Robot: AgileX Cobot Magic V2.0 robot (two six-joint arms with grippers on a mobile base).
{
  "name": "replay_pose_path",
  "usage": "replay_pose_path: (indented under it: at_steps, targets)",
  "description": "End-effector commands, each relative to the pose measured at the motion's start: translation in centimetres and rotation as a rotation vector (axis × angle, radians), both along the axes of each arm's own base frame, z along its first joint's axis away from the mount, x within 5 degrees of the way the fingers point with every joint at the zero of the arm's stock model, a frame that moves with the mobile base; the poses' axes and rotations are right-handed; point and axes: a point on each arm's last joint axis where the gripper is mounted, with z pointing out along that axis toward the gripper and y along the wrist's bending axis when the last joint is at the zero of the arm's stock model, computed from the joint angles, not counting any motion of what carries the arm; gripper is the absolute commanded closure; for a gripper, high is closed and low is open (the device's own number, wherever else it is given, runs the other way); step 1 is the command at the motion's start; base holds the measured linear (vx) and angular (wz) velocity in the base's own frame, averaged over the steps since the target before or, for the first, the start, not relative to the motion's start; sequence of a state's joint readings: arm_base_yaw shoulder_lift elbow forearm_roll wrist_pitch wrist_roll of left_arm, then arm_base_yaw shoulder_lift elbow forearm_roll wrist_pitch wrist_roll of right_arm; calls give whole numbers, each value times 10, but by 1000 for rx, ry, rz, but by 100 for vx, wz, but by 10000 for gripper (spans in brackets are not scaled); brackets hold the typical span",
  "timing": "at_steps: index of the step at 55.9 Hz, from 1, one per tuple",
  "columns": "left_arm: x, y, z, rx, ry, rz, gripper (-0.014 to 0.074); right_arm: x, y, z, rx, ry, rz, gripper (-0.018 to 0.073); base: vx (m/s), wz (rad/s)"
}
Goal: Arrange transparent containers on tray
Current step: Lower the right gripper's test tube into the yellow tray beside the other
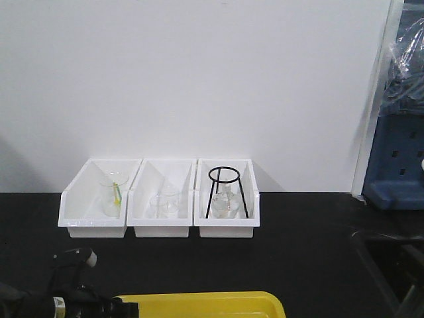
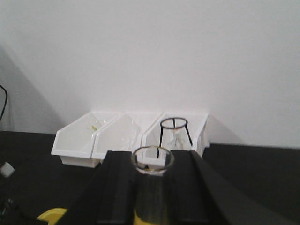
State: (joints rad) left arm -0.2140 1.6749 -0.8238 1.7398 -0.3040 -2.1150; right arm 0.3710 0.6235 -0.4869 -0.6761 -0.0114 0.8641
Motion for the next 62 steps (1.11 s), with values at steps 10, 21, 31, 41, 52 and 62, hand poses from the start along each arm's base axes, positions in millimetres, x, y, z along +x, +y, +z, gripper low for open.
replay_pose_path:
  at_steps: [10, 21, 31, 41, 52, 62]
  targets:
    - [-25, 4, 101, -83, -313, 10, 161, 54, 28, -22, 149, 226, 45, 571, 0, 0]
    - [-49, 12, 142, -98, -459, 26, 161, 108, 59, -47, 234, 351, 122, 571, 0, 0]
    - [-60, 14, 154, -69, -520, 1, 161, 148, 84, -78, 227, 478, 204, 571, 0, 0]
    - [-61, 14, 156, -68, -525, -2, 161, 169, 105, -104, 240, 630, 321, 571, 0, 0]
    - [-61, 14, 156, -71, -524, -4, 161, 183, 111, -131, 223, 762, 287, 571, 0, 0]
    - [-61, 14, 156, -73, -523, -9, 161, 188, 108, -154, 190, 822, 223, 571, 0, 0]
